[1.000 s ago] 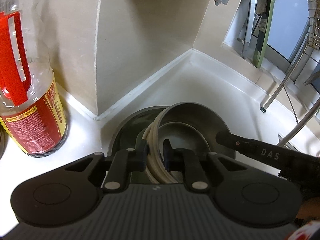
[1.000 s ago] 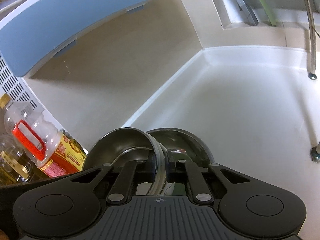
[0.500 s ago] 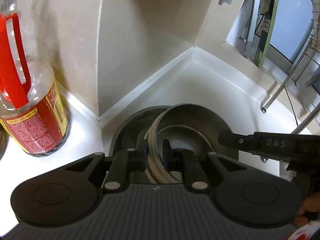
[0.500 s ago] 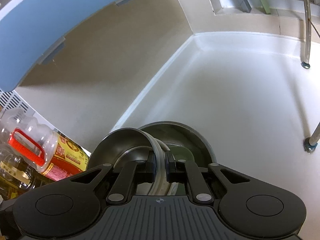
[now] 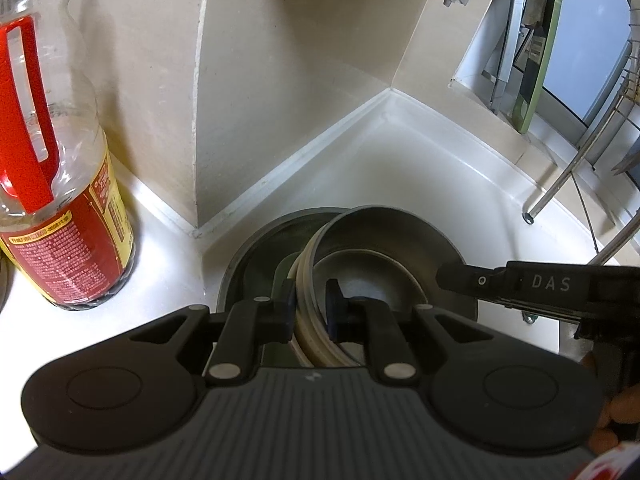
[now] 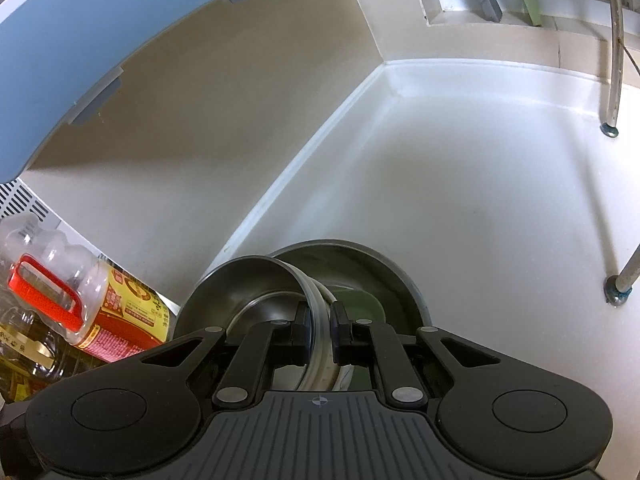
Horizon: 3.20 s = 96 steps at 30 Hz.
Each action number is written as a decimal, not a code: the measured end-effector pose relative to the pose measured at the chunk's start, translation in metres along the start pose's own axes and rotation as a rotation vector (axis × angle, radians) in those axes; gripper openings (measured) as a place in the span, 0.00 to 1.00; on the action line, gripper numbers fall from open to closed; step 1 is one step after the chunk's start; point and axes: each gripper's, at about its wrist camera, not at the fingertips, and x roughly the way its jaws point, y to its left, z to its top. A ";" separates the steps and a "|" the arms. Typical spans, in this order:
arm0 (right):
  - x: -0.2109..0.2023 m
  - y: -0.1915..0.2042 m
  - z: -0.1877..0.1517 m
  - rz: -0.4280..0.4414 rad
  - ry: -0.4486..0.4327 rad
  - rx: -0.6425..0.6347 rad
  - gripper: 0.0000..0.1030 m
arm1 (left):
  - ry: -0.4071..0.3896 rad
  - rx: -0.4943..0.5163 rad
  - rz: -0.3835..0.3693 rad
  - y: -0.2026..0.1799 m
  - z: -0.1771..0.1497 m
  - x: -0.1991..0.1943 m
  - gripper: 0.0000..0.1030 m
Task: Organize plates and bowls
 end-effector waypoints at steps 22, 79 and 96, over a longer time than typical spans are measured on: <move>-0.021 -0.005 -0.001 0.050 -0.043 -0.066 0.14 | -0.072 0.008 0.050 -0.009 -0.002 -0.029 0.17; -0.203 -0.067 -0.228 0.102 0.148 -0.363 0.49 | -0.011 -0.013 0.278 -0.109 -0.273 -0.198 0.50; -0.218 -0.041 -0.264 0.082 0.145 -0.349 0.49 | -0.007 0.026 0.219 -0.095 -0.295 -0.223 0.50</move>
